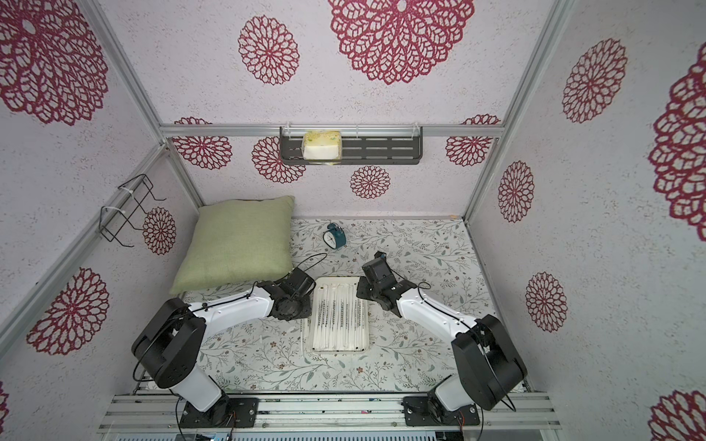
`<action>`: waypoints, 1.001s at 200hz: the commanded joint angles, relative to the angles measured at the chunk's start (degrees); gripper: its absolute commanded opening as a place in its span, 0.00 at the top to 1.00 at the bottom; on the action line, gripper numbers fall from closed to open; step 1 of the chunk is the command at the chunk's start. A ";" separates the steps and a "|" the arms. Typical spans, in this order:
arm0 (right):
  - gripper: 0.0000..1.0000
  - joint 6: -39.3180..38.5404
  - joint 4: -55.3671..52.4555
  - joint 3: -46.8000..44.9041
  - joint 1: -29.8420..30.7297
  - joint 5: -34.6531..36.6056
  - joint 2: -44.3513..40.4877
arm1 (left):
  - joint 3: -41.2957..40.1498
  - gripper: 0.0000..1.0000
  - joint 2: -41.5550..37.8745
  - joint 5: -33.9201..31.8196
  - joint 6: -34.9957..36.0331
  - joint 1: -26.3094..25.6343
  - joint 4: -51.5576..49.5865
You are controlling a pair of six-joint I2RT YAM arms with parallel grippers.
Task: Put the straws into the storage box
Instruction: Pick up the straw from the center of the board.
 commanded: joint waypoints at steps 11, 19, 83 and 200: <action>0.82 0.71 2.34 0.35 -0.07 -0.85 -1.41 | -0.31 0.75 1.78 -2.64 -0.43 -0.05 -1.45; 0.82 0.73 2.35 0.30 -0.03 -0.86 -1.35 | -0.51 0.76 2.12 -3.14 -0.35 0.02 -1.48; 0.82 0.87 2.44 0.27 -0.06 -0.95 -1.13 | -2.08 0.86 5.45 -2.31 -0.26 -0.01 1.28; 0.82 -0.25 2.84 -2.52 -7.35 -3.45 -5.16 | 13.48 0.98 -2.65 -2.64 -6.23 -12.20 -0.46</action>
